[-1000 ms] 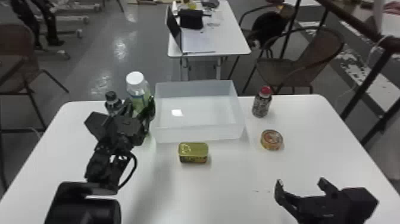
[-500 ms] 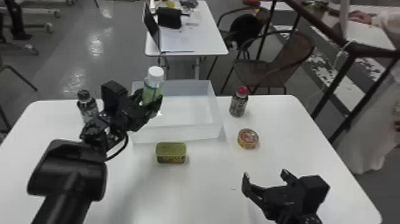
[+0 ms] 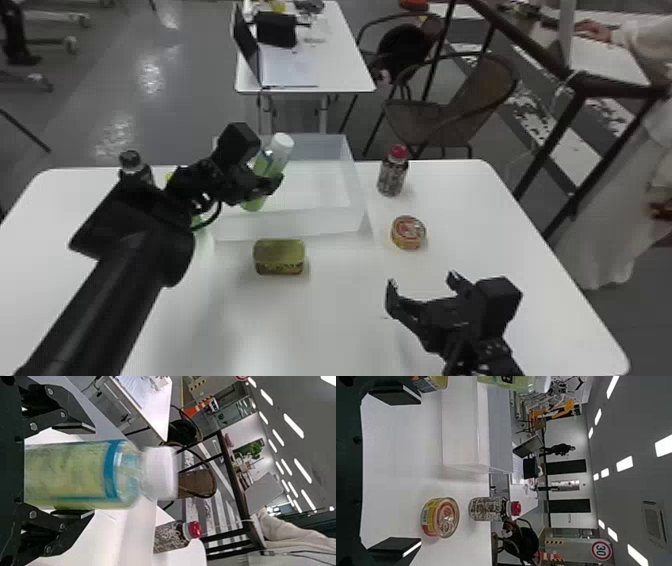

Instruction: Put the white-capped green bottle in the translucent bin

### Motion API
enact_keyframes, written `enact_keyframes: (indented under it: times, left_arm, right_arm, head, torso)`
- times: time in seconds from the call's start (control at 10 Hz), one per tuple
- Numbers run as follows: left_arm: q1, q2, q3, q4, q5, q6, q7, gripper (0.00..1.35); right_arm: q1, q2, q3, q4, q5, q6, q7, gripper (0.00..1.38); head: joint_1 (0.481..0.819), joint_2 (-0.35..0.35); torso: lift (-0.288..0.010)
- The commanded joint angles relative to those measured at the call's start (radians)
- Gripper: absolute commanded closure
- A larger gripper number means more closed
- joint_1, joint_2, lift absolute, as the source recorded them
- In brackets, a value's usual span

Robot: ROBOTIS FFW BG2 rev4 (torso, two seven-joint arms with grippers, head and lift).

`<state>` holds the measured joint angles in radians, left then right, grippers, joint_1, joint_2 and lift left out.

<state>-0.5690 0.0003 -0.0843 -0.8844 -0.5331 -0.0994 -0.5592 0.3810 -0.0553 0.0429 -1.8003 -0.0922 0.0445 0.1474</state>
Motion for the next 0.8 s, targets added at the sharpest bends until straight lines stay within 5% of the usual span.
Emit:
enact_keyframes:
  times: [0.0,0.3,0.7]
  left_arm:
    - [-0.023,-0.003,0.024,0.007,-0.061,0.006,0.001,0.23]
    - [0.012,-0.003,0.035,-0.007,0.067,-0.074,-0.015,0.18]
    - [0.408,-0.003,0.133,-0.45,0.377,-0.069,0.067,0.18]
  right_arm:
    - [-0.007,0.002,0.003,0.007,0.002,0.0,0.0,0.05]
    - [0.022,0.002,-0.001,-0.017,0.0,0.0,0.0,0.05]
    - [0.067,0.002,-0.029,-0.067,0.005,0.0,-0.008,0.05]
  head:
    - [0.695,-0.097]
    - [0.695,-0.08]
    - [0.695,-0.078]
  torso:
    - [-0.07]
    - [-0.07]
    - [-0.07]
